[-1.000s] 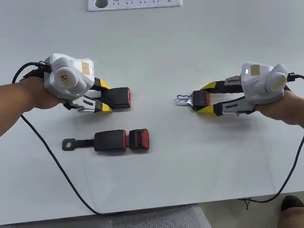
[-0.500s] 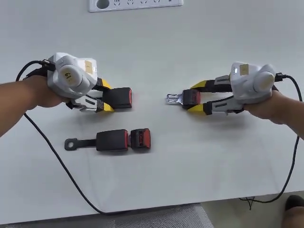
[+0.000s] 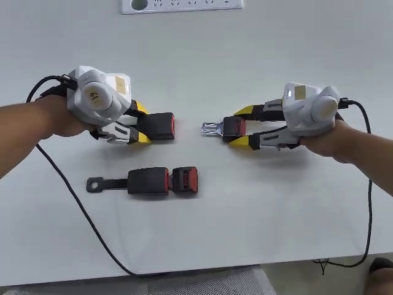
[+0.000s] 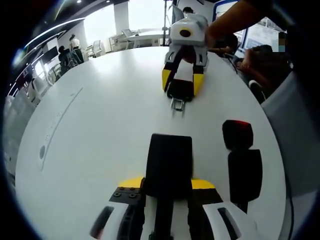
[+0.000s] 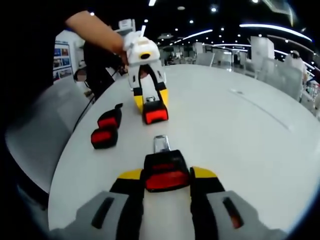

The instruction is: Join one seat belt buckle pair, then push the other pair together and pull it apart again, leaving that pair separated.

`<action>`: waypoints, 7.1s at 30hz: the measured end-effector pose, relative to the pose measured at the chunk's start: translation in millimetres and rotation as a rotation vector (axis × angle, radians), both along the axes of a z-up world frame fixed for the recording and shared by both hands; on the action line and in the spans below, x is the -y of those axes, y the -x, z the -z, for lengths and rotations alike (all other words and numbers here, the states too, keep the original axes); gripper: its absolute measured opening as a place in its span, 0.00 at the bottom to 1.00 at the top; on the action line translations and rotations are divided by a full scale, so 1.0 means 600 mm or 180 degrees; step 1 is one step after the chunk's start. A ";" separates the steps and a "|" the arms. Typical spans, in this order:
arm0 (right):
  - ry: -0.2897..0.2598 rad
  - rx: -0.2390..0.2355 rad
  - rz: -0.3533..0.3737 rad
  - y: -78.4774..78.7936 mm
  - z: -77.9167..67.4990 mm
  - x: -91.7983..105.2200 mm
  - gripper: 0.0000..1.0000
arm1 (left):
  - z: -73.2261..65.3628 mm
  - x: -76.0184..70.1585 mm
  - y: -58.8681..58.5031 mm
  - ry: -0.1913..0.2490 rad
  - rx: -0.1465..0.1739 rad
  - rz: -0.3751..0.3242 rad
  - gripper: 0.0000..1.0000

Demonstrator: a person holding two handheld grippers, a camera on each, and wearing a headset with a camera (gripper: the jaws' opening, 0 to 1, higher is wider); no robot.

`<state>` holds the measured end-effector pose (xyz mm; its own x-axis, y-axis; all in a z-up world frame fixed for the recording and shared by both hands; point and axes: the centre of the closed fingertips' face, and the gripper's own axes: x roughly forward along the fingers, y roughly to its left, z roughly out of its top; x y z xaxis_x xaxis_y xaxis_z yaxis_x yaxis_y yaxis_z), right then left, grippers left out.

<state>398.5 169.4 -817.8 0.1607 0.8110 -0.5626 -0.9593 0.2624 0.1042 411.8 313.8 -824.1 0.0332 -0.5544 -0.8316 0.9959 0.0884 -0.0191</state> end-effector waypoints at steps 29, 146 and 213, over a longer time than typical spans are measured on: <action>0.0039 0.0019 -0.0208 -0.020 0.004 -0.116 0.36 | 0.003 -0.001 0.002 -0.0055 0.0022 0.0112 0.33; 0.0471 0.0145 0.0100 0.015 0.008 -0.004 0.37 | 0.002 0.004 0.007 -0.0209 0.0044 0.0363 0.34; 0.0431 0.0238 0.1235 -0.019 -0.024 0.125 0.79 | -0.038 0.022 -0.005 0.0099 0.0092 -0.0555 0.72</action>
